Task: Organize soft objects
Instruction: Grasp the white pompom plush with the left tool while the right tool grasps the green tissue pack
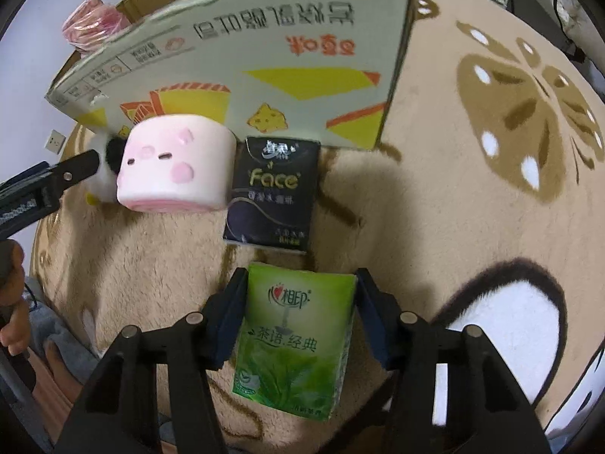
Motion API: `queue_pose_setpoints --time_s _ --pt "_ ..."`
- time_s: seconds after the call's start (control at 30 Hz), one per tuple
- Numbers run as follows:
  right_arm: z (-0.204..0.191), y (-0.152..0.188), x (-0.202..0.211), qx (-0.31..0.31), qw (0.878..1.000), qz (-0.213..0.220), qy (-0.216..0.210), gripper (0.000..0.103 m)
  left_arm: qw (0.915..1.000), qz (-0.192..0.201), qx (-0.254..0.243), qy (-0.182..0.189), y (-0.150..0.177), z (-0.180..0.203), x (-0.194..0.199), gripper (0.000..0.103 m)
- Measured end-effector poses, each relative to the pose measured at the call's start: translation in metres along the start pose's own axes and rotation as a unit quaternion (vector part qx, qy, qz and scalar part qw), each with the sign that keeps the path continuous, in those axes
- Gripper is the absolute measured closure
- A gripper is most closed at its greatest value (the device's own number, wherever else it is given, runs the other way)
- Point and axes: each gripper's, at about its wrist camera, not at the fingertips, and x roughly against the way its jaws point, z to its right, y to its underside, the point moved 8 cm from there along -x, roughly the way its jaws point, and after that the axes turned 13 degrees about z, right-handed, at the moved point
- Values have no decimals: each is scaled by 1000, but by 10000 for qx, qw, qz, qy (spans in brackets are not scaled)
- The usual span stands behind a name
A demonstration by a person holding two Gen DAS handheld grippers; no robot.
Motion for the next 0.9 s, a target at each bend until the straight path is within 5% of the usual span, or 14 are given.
queue_pose_setpoints --time_s 0.37,0.47,0.63,0.9 --pt "0 -10 -8 6 10000 40 -56 44 9999 -96 54 119 6 8 -29 5" --pt "1 -11 -9 37 10000 36 -64 44 9994 -174 110 269 10 13 -33 18" --pt "5 -14 -7 83 9999 88 -56 45 9976 -296 175 601 18 24 -33 60" --pt "6 -19 15 92 9992 372 -103 45 9996 48 188 213 17 16 -8 69"
